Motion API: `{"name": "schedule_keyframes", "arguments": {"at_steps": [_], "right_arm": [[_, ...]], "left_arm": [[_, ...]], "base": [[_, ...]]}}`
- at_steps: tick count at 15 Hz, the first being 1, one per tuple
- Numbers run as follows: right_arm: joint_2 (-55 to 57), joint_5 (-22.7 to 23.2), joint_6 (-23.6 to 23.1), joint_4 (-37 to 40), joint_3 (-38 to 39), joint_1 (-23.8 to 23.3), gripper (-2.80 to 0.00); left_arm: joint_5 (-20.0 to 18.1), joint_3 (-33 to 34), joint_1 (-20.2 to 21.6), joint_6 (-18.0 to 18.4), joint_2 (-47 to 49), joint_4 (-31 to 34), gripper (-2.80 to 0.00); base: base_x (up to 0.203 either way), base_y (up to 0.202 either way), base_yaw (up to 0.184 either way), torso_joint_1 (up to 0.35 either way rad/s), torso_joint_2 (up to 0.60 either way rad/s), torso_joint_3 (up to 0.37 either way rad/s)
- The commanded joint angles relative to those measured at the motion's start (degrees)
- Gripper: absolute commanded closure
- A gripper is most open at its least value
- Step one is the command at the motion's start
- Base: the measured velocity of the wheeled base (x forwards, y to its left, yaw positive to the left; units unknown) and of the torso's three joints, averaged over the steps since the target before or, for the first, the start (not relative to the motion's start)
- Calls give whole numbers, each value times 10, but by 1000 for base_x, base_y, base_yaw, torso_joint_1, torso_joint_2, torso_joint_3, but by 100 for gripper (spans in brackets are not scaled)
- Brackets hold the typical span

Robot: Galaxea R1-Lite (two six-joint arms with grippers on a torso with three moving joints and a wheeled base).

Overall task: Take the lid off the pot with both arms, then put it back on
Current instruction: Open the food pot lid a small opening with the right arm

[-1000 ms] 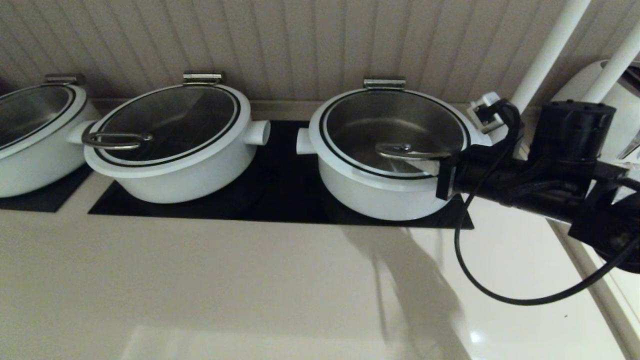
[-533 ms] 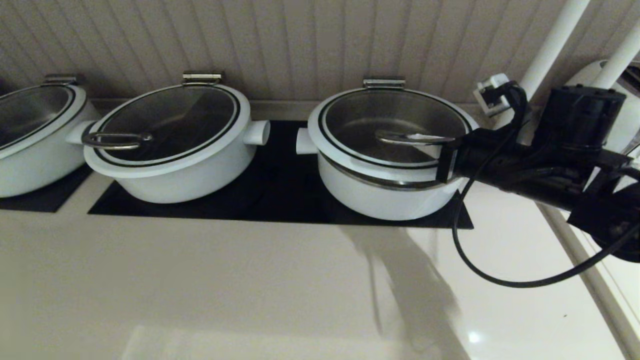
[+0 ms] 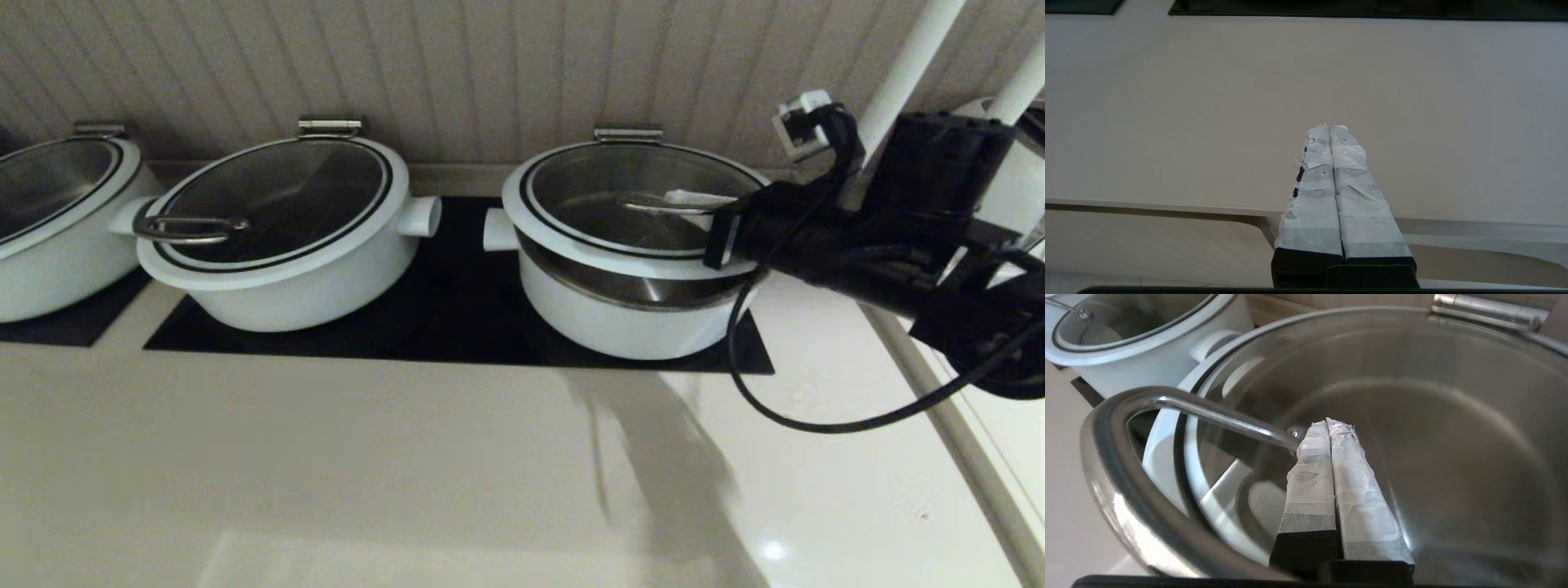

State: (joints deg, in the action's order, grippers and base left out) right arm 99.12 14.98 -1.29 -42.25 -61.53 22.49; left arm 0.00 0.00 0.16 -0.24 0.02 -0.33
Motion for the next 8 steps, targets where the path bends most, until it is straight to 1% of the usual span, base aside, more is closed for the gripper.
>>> {"name": "schedule_keyframes", "arguments": {"at_steps": [1,4,7,8], "right_arm": [[11,0,0,-2,-17,0,0],[15,1,0,-2,-22,0,0],[19,0,1,-11,-23,0,0],[19,0,0,-11,-23,-1,0]], "left_arm": [[0,0,0,0,1,0,0],[-1,0,1,5,1,-1,0],[-4,0,1,26,1,0,0],[-5,0,1,43,0,-2,0]], "base": [[0,0,0,0,0,0],[0,0,0,0,0,0],[0,0,0,0,0,0],[0,0,0,0,0,0]]}}
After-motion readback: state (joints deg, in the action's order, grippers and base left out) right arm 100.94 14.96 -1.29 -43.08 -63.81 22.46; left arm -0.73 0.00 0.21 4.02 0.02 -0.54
